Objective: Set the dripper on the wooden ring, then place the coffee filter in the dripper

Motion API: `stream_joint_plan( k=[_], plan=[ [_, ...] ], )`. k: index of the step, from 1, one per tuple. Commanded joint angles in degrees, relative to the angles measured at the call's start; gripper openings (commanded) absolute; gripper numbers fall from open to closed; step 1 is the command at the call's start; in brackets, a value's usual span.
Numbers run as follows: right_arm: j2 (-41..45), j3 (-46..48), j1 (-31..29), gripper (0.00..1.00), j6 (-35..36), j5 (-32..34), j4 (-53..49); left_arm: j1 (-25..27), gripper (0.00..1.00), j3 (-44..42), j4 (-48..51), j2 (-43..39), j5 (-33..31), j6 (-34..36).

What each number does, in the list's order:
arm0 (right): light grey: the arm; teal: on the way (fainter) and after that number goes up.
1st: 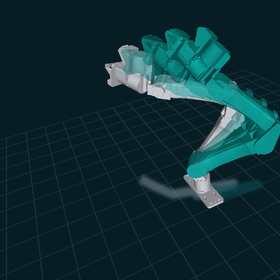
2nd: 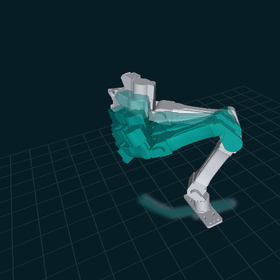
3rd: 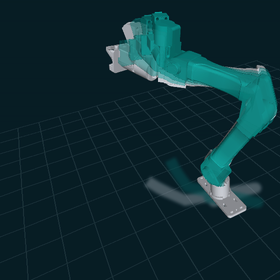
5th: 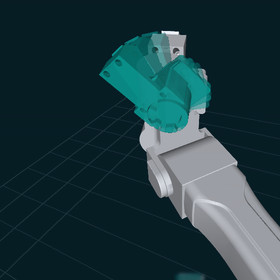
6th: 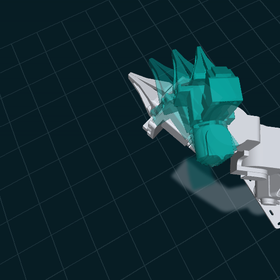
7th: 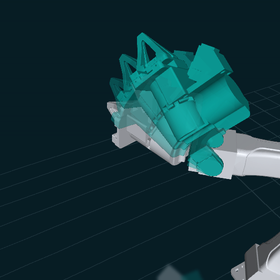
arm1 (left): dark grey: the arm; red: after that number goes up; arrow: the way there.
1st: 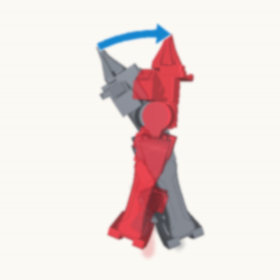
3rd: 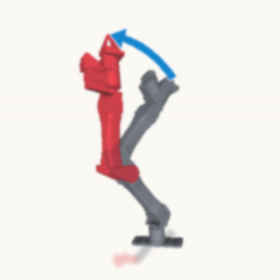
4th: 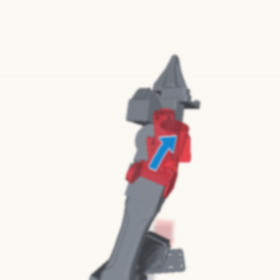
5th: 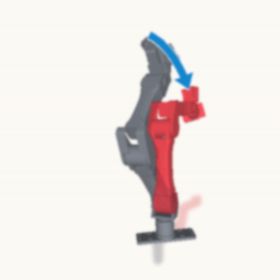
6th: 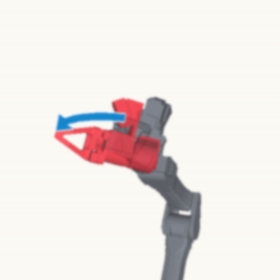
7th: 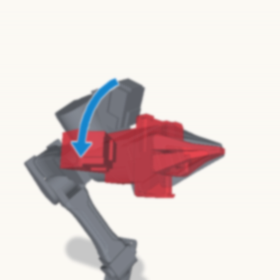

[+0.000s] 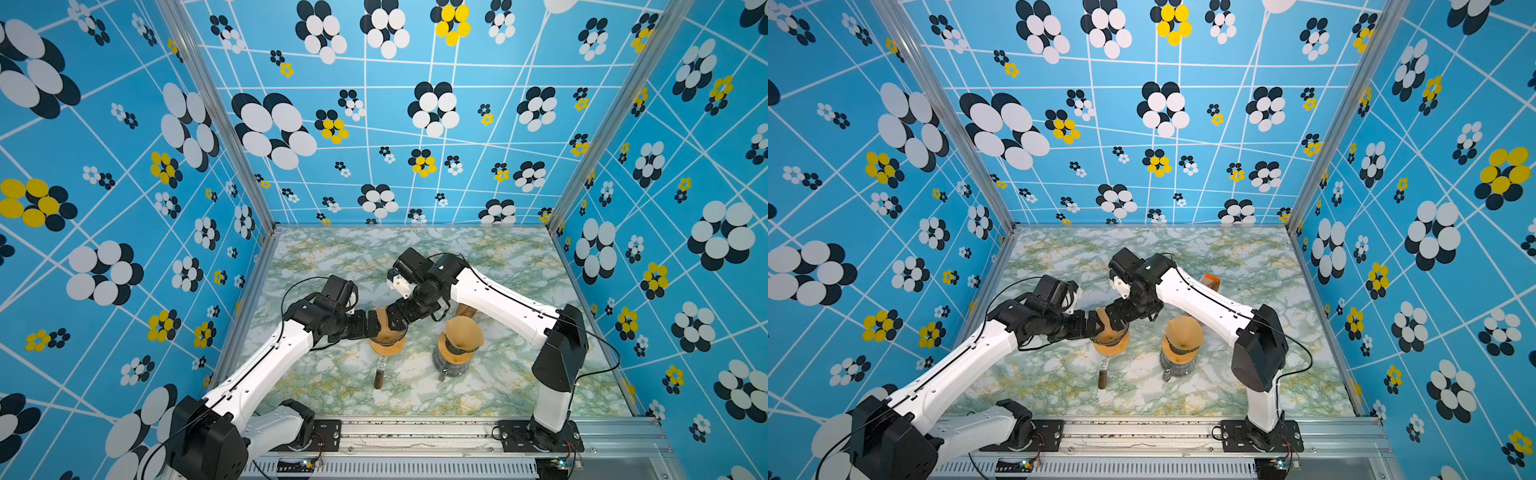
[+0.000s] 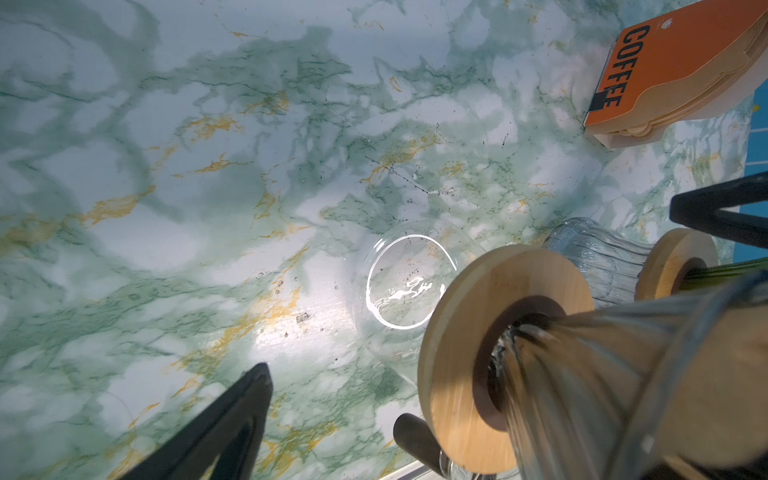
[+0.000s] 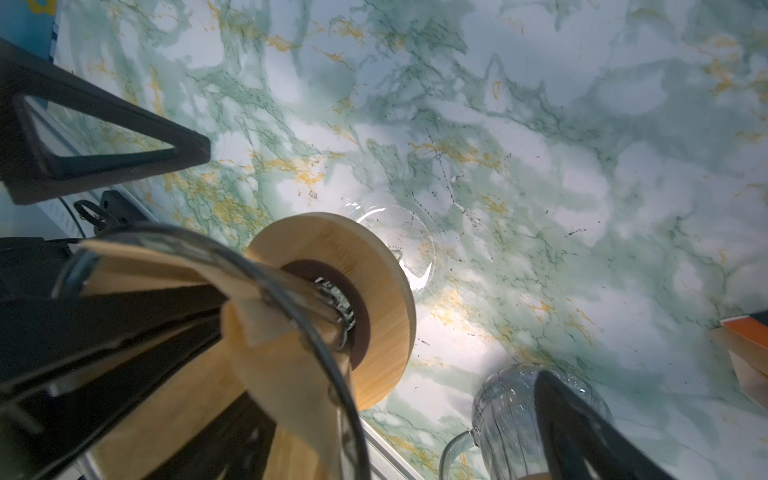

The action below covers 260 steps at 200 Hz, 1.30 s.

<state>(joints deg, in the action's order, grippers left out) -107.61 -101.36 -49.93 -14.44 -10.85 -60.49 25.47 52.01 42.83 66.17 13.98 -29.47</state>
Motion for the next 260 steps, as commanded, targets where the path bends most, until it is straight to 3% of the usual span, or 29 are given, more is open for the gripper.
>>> stream_joint_plan(
  k=[1,71,126,176,207,260],
  plan=[
    [1.5,-0.78,0.33,0.97,-0.87,-1.8,0.85,-0.16,0.99,-0.33,-0.29,-1.22,0.71,-0.38],
    [2.2,5.4,0.34,0.97,-1.24,4.17,0.44,-0.16,0.99,0.02,-0.16,-1.22,0.99,-0.35],
    [1.66,4.48,0.35,0.97,-1.21,7.68,-0.69,-0.23,0.99,-0.24,-0.66,-1.48,0.61,-0.5],
    [2.84,2.87,0.29,0.97,-2.22,-2.0,4.3,-0.25,0.99,0.11,-0.6,-1.66,0.7,-0.67],
    [0.74,1.75,0.34,0.97,-1.76,4.78,1.06,-0.25,0.99,0.15,-0.56,-1.75,0.92,-0.8],
    [2.22,6.46,0.29,0.97,-1.83,10.14,1.23,-0.25,0.99,-0.94,-1.95,-2.62,1.31,-0.54]
  ],
)
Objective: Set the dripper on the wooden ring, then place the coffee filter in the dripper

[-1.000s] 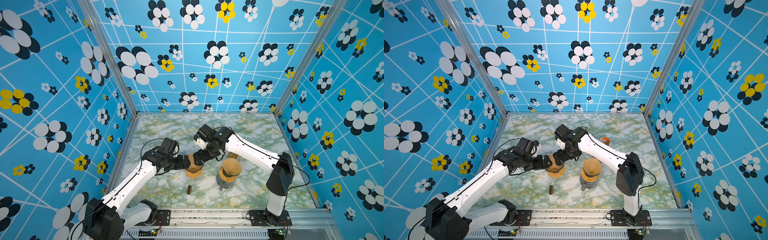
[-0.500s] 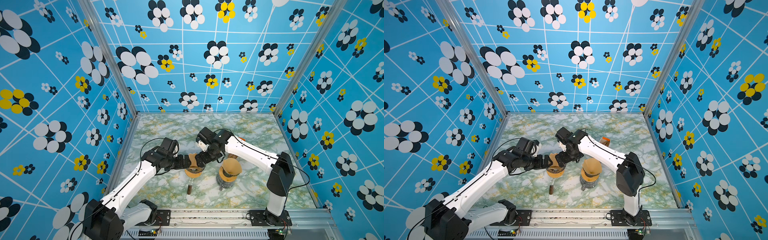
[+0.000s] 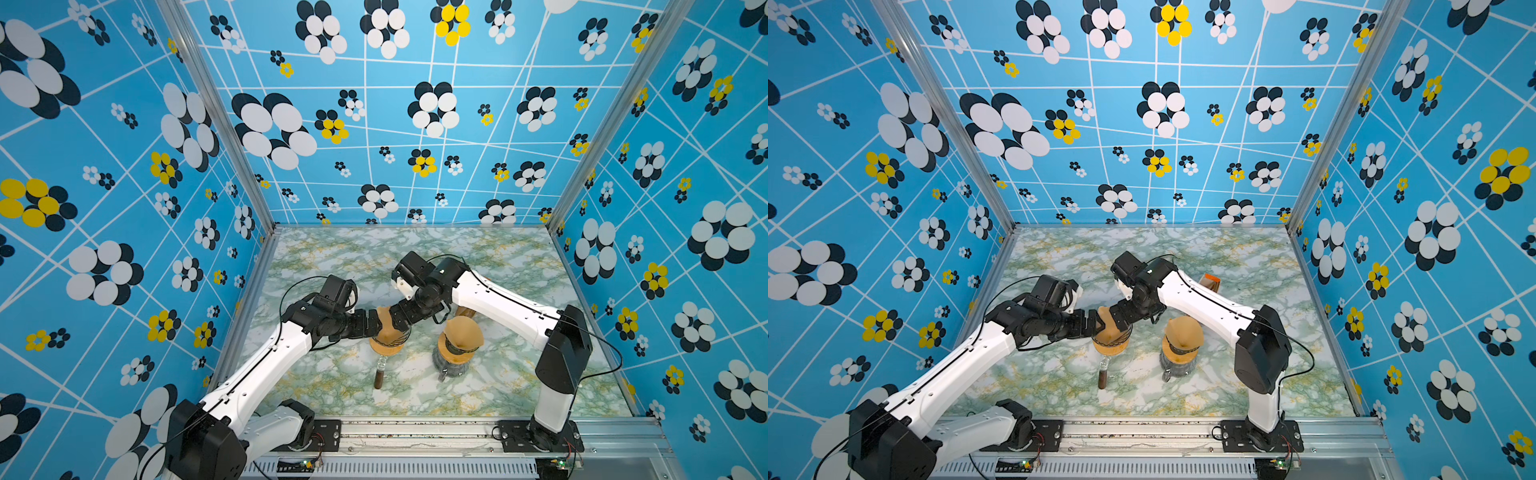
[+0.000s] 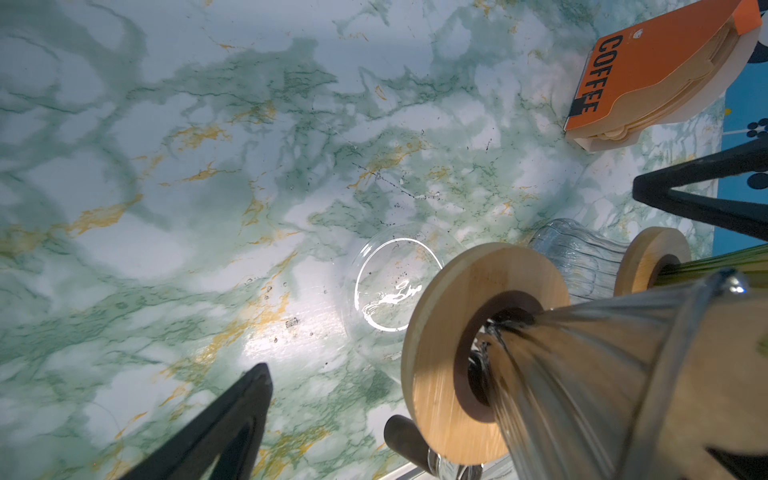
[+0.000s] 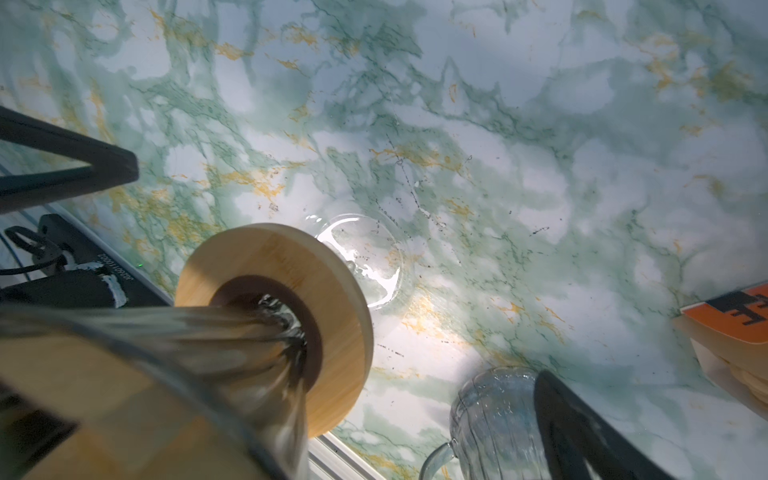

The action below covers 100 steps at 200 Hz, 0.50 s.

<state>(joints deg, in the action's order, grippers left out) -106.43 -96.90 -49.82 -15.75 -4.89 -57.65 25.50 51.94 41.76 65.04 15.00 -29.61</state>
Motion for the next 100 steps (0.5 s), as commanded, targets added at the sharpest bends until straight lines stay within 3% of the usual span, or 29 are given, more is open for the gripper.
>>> stream_joint_plan(
  k=[1,31,73,100],
  plan=[
    [1.09,2.04,0.17,0.97,-0.51,4.22,-1.64,-0.32,0.99,-0.92,-0.93,-1.49,0.33,-0.43],
    [1.29,1.88,0.19,0.97,-0.34,4.31,-1.6,-0.29,0.99,-1.08,-1.0,-1.62,0.3,-0.56],
    [3.32,0.16,0.24,0.97,-0.48,-3.32,2.51,-0.37,0.99,-0.57,-0.55,-1.88,0.34,-0.62],
    [3.96,-1.18,0.25,0.97,-0.6,-4.76,2.66,-0.45,0.99,-1.0,-0.1,-2.38,-0.19,-0.35]
  ],
)
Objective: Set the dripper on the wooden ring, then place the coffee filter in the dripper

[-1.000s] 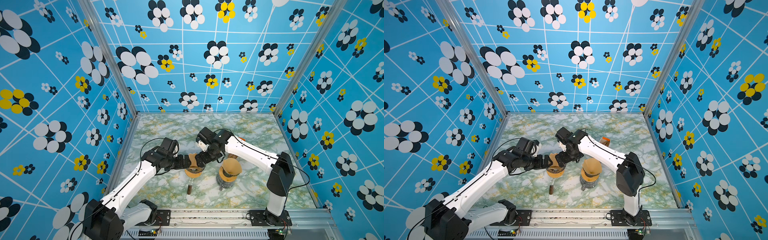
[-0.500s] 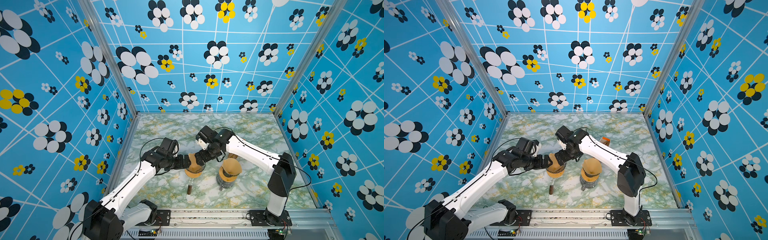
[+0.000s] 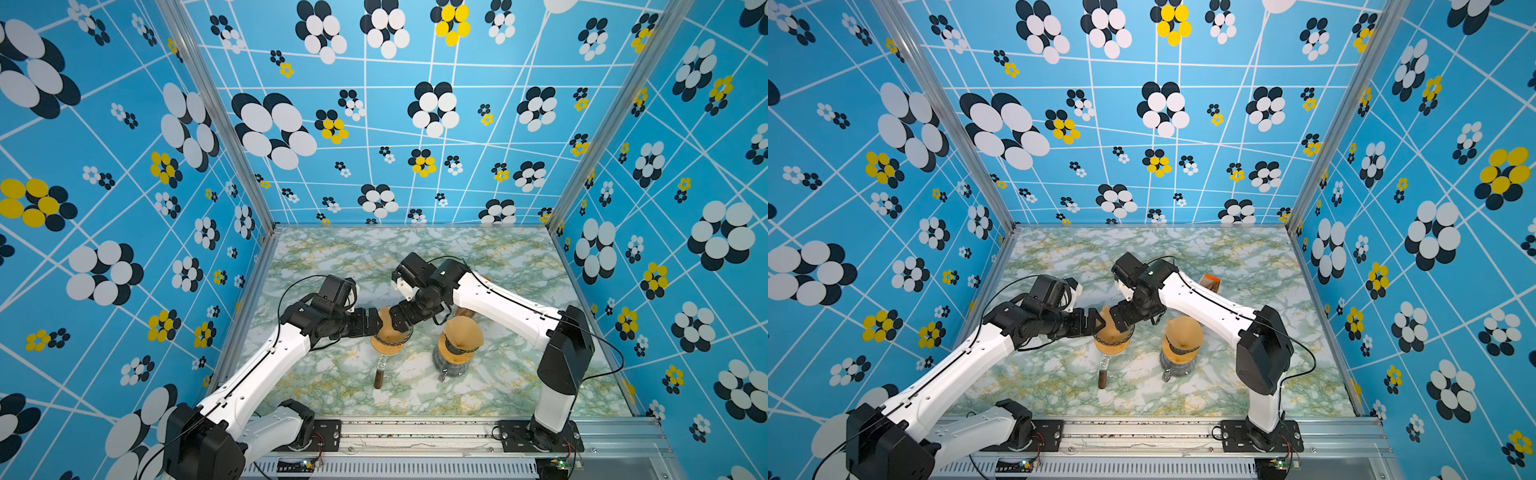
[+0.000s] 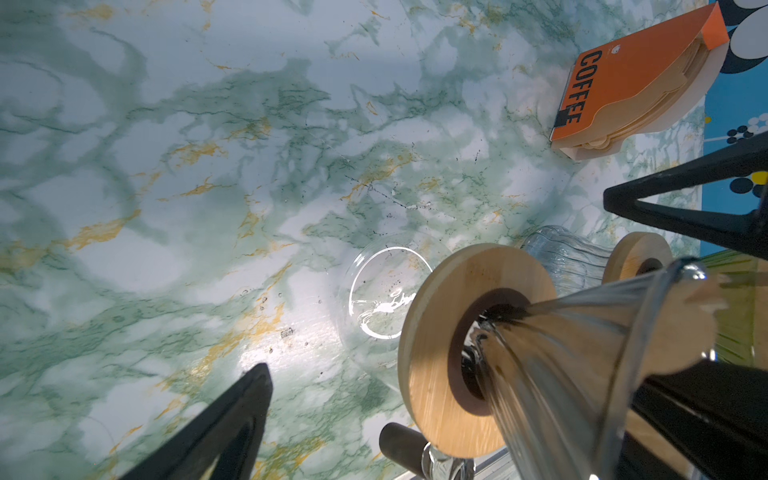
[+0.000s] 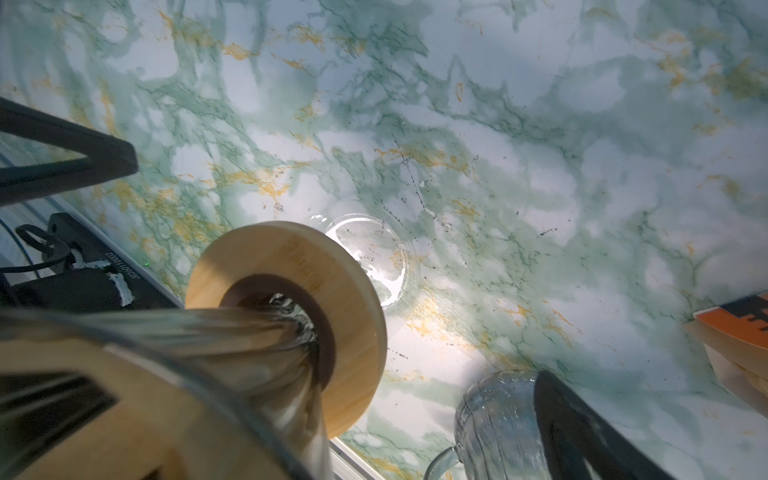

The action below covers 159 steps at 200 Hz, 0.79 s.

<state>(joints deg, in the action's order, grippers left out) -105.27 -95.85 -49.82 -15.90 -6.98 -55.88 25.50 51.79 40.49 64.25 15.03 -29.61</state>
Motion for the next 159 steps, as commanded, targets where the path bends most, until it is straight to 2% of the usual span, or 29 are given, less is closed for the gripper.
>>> stream_joint_plan(
  k=[1,43,159],
  plan=[
    [2.8,-2.27,0.3,0.97,-0.45,-2.72,0.92,-0.45,0.99,-0.87,1.13,-1.68,-0.24,-0.31],
    [1.69,-1.13,0.25,0.97,0.03,-8.33,0.41,-1.41,0.99,-2.04,0.73,-2.14,0.09,-0.18],
    [1.09,1.64,-0.8,0.97,2.32,-8.81,-2.01,-1.63,0.99,-2.15,-0.21,-0.9,1.06,-0.28]
  ],
)
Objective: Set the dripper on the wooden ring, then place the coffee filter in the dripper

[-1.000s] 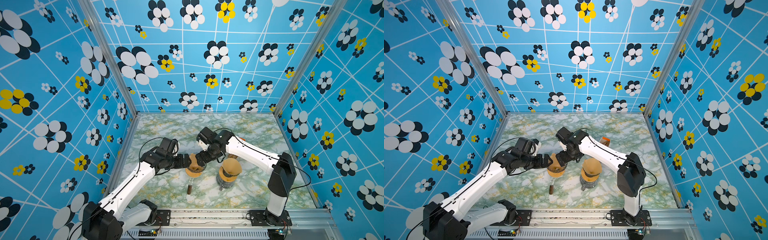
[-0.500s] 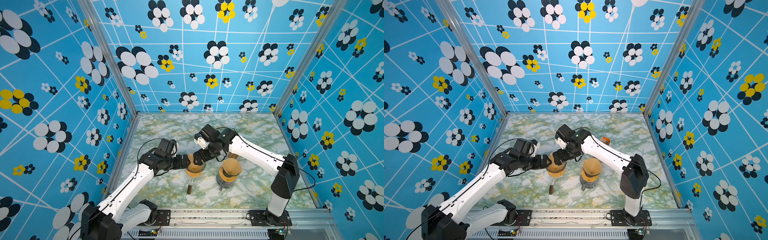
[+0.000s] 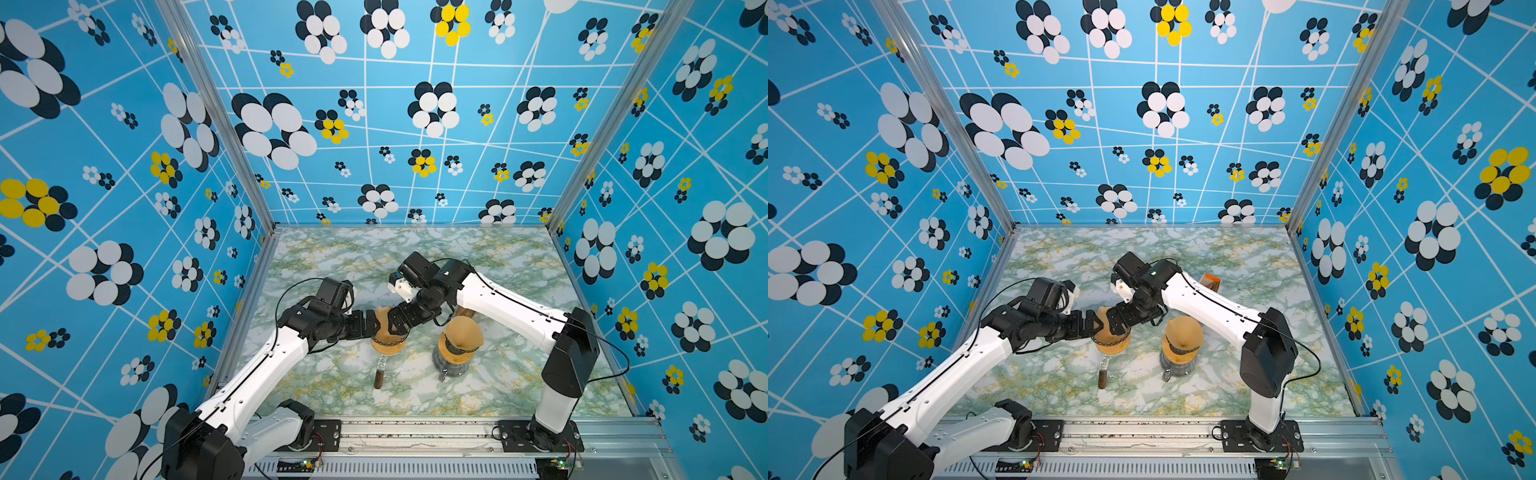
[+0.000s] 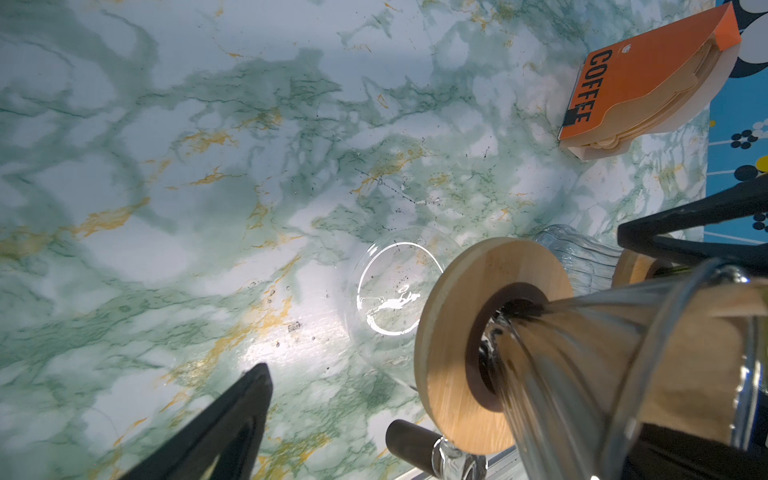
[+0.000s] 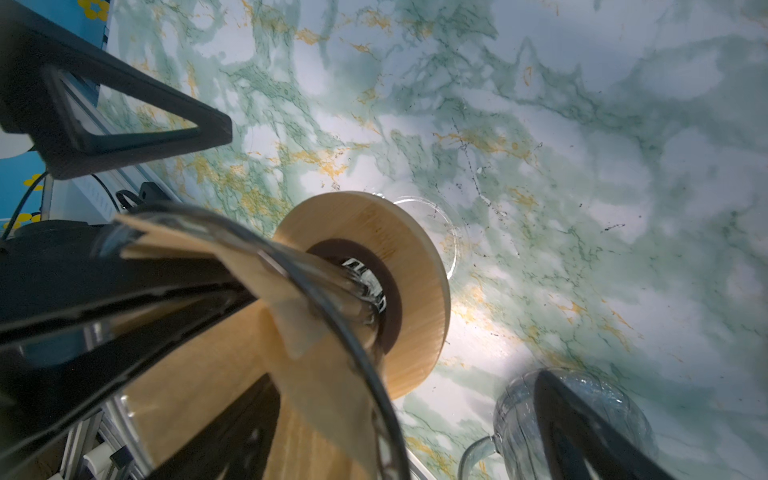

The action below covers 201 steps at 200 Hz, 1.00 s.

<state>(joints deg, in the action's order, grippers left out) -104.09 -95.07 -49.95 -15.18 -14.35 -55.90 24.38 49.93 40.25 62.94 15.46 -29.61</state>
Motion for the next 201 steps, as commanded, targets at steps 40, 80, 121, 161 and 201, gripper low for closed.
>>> stream_joint_plan(
  k=[40,80,121,161,201],
  plan=[
    [0.0,0.85,-1.15,0.97,3.38,-1.73,-3.65,-0.56,0.99,0.07,0.27,1.2,0.62,-0.31],
    [0.47,0.94,-1.29,0.97,4.57,-2.32,-4.44,-0.52,0.99,0.94,0.53,2.1,0.46,-0.28],
    [0.89,0.76,-1.28,0.97,5.85,-1.82,-5.6,-0.51,0.99,1.13,0.5,2.28,0.62,-0.27],
    [0.45,-1.09,-0.93,0.97,0.16,0.63,-1.78,-0.52,0.99,1.36,0.03,2.01,1.53,-0.52],
    [1.03,-3.15,0.23,0.96,-2.89,4.04,1.3,0.05,0.99,2.84,-0.12,0.6,4.12,0.13]
  ],
)
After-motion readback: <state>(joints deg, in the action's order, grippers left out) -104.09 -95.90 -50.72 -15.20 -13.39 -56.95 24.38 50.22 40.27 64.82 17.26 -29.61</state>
